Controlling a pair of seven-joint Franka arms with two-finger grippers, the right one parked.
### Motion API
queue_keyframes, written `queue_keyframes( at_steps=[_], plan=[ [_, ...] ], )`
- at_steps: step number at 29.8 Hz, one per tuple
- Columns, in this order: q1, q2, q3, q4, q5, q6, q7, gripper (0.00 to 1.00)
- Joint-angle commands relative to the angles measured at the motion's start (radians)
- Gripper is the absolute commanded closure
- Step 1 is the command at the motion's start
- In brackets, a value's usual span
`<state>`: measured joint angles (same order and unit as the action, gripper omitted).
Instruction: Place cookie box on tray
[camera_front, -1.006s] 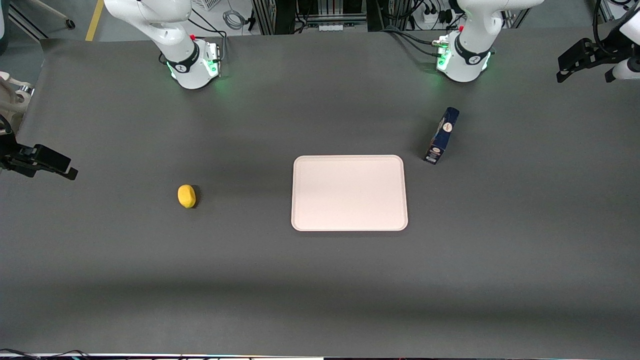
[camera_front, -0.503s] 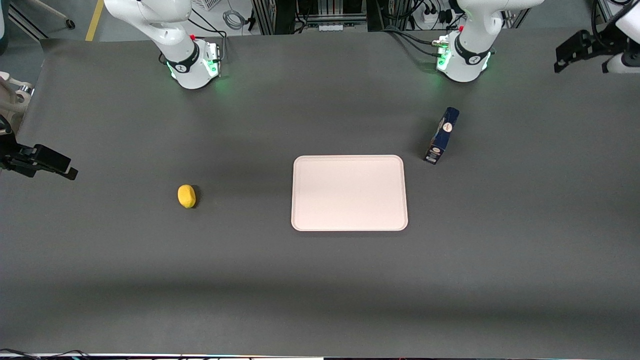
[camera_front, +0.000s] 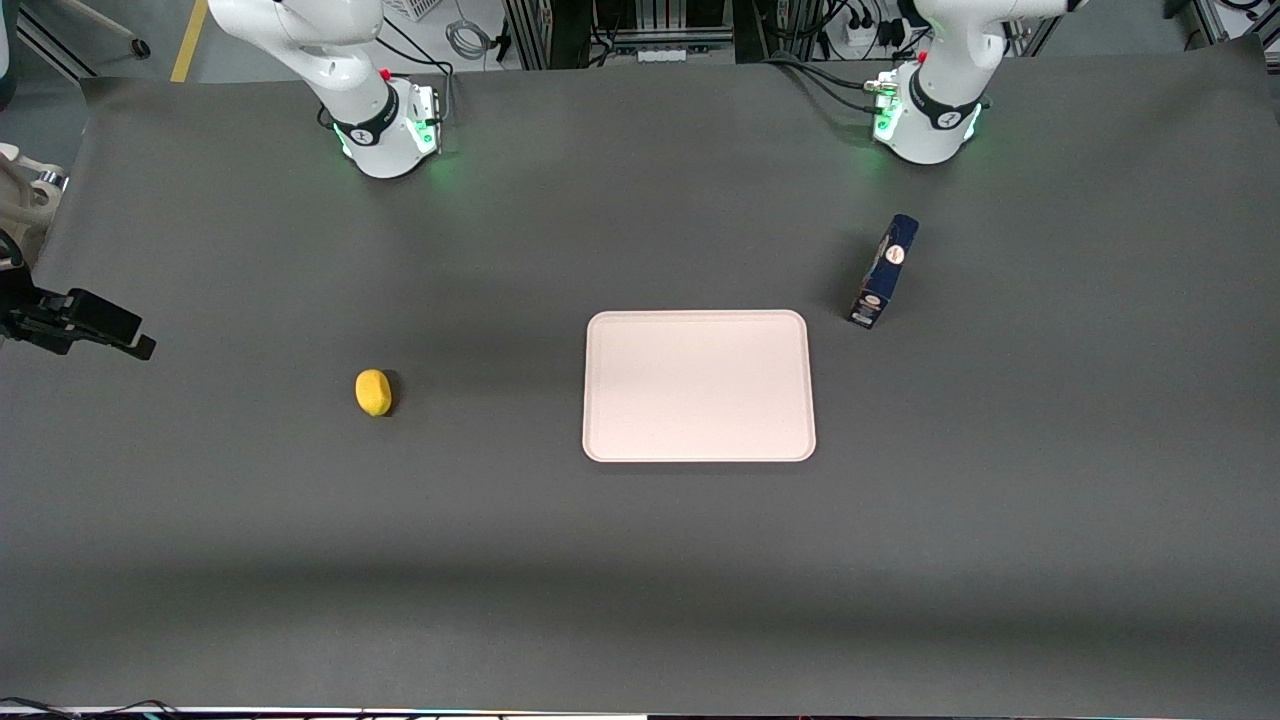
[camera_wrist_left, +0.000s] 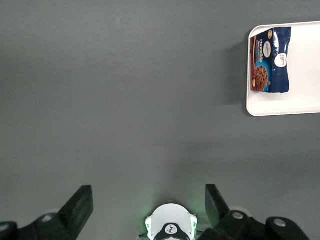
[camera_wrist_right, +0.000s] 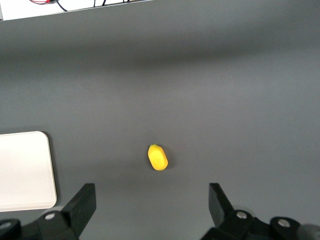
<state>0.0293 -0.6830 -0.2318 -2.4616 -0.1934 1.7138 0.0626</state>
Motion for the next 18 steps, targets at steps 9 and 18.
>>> queue_keyframes(
  at_steps=[9, 18],
  plan=[
    [-0.005, 0.209, -0.124, -0.206, -0.027, 0.455, 0.014, 0.0],
    [-0.003, 0.405, -0.167, -0.252, -0.027, 0.707, 0.016, 0.0]
  ],
)
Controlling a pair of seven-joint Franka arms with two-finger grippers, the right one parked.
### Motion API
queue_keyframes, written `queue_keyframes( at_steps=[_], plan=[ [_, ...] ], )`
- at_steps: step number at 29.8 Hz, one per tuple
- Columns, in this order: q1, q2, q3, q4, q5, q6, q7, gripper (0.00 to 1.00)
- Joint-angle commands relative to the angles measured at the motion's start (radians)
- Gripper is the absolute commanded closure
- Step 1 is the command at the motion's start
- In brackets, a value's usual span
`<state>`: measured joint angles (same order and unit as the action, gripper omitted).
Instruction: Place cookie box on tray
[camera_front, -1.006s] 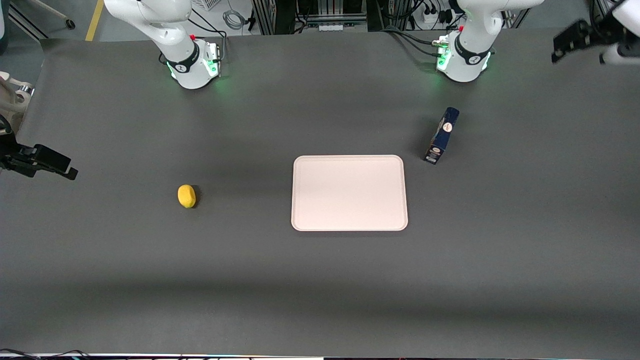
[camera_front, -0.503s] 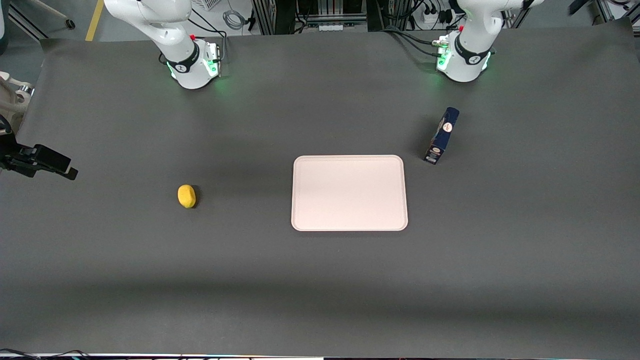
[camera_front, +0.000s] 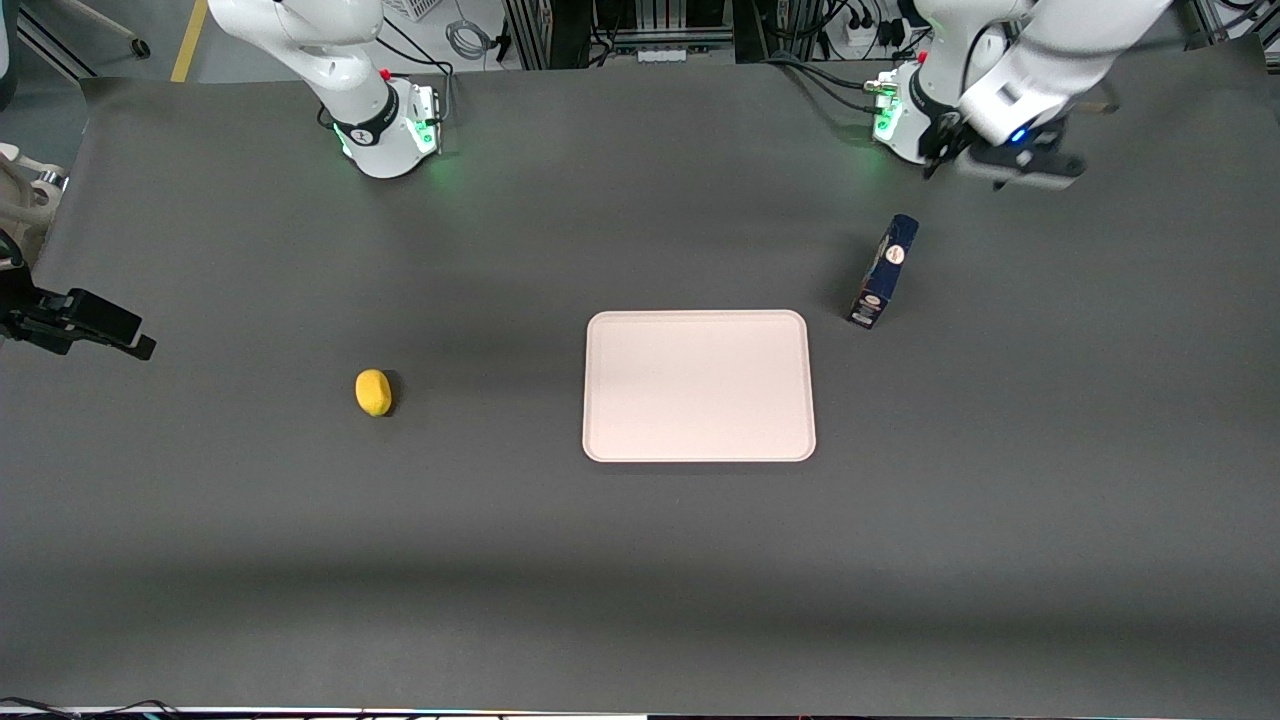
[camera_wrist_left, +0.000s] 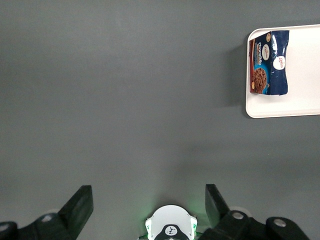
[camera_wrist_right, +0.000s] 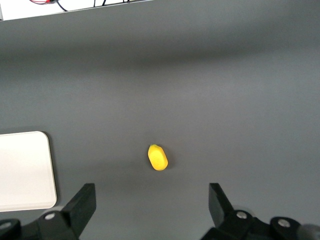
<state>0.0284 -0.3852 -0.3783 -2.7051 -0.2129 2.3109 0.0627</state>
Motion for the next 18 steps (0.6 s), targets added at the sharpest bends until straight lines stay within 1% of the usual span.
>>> queue_keyframes(
  at_steps=[1, 5, 10, 12, 14, 15, 18],
  plan=[
    [-0.002, 0.123, -0.021, -0.012, -0.008, 0.129, 0.016, 0.0],
    [-0.002, 0.155, -0.022, -0.03, -0.006, 0.179, 0.051, 0.0],
    [-0.004, 0.163, -0.022, -0.076, -0.006, 0.238, 0.065, 0.0],
    [-0.005, 0.172, -0.024, -0.09, -0.006, 0.265, 0.065, 0.04],
    [-0.005, 0.19, -0.025, -0.093, -0.006, 0.291, 0.065, 0.15],
    [-0.005, 0.201, -0.028, -0.093, -0.006, 0.297, 0.065, 0.23],
    [-0.005, 0.219, -0.034, -0.094, -0.006, 0.315, 0.063, 0.54]
  ],
)
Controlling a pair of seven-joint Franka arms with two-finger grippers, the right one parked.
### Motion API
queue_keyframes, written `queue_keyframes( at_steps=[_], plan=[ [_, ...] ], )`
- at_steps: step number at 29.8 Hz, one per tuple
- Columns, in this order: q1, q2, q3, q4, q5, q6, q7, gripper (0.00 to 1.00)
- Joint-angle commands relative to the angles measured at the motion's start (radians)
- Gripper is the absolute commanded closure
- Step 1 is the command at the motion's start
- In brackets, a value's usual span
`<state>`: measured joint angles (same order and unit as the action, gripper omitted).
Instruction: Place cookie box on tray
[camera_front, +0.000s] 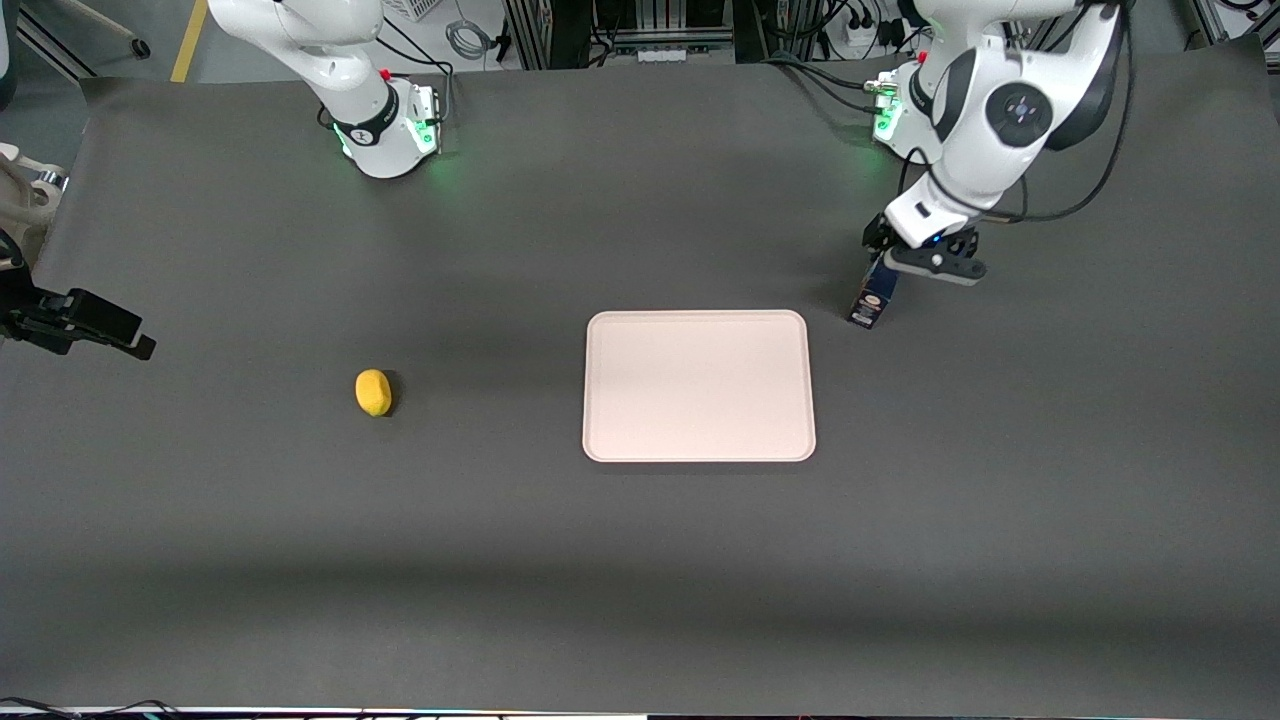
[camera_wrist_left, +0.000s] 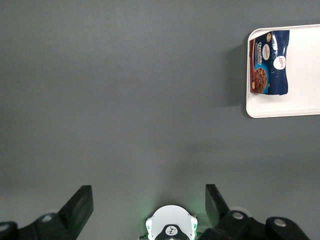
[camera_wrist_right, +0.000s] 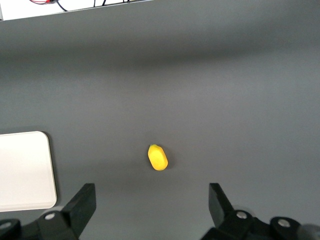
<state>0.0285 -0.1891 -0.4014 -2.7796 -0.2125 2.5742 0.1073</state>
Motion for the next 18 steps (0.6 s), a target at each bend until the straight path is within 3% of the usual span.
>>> queue_keyframes(
  at_steps=[1, 3, 5, 15, 18],
  plan=[
    [-0.006, 0.023, -0.011, -0.02, -0.007, 0.054, 0.014, 0.66],
    [-0.006, 0.025, -0.013, -0.02, -0.007, 0.054, 0.0, 0.88],
    [-0.006, 0.025, -0.013, -0.02, -0.007, 0.051, -0.005, 1.0],
    [0.002, 0.016, -0.007, 0.072, -0.008, 0.021, -0.079, 1.0],
    [0.005, 0.02, -0.001, 0.216, -0.008, -0.147, -0.12, 1.0]
  ],
)
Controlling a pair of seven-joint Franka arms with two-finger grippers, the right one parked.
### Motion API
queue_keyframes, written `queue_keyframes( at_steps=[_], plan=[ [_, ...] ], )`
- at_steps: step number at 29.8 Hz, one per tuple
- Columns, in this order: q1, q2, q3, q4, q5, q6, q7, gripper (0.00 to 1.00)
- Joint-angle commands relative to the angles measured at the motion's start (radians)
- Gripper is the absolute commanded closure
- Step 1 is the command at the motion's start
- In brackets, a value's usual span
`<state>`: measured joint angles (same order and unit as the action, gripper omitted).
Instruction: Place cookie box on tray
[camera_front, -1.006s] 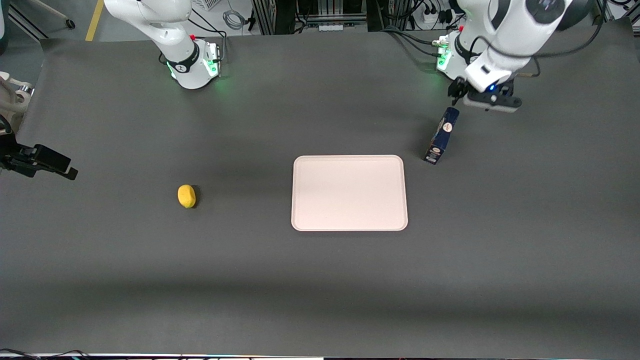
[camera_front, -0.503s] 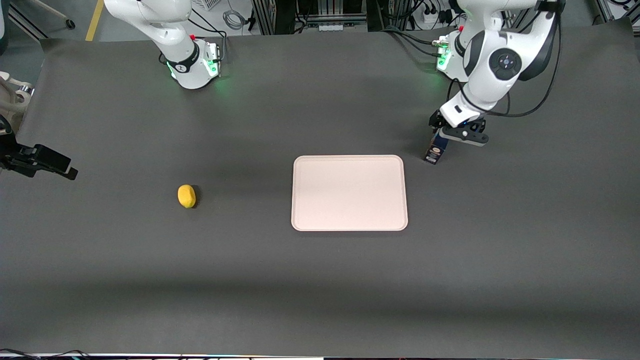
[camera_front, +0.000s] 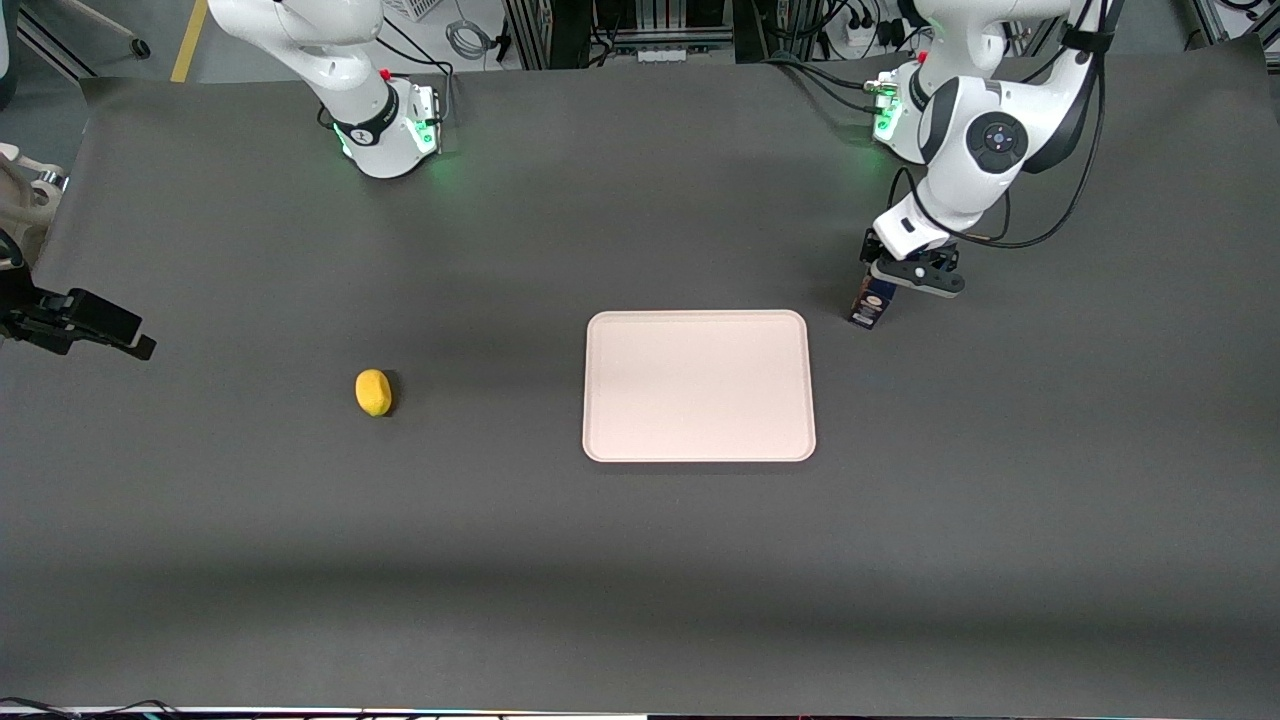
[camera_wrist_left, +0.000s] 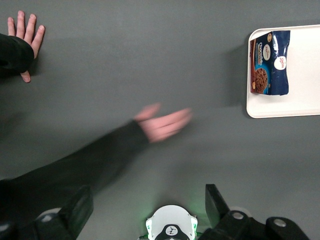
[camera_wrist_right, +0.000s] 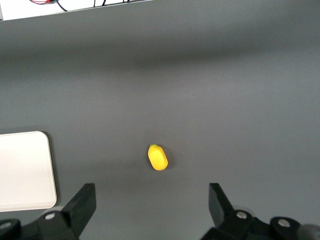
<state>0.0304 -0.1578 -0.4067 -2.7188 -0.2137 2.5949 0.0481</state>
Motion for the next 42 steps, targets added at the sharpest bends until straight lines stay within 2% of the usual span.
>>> queue_keyframes(
  at_steps=[1, 6, 10, 13, 16, 25, 31, 36, 42],
  plan=[
    [0.006, -0.011, 0.008, 0.198, -0.007, -0.229, -0.068, 1.0],
    [0.017, 0.001, 0.043, 0.439, 0.002, -0.508, -0.148, 1.0],
    [0.016, 0.089, 0.043, 0.643, 0.037, -0.675, -0.278, 1.0],
    [0.011, 0.182, 0.034, 0.789, 0.079, -0.762, -0.411, 1.0],
    [0.005, 0.265, -0.004, 0.875, 0.097, -0.776, -0.52, 1.0],
    [-0.001, 0.455, -0.096, 0.906, 0.191, -0.63, -0.651, 1.0],
    [-0.026, 0.558, -0.116, 0.898, 0.272, -0.53, -0.685, 1.0],
    [-0.044, 0.635, -0.116, 0.898, 0.372, -0.469, -0.723, 1.0],
    [-0.046, 0.661, -0.116, 0.899, 0.41, -0.44, -0.725, 1.0]
  ],
)
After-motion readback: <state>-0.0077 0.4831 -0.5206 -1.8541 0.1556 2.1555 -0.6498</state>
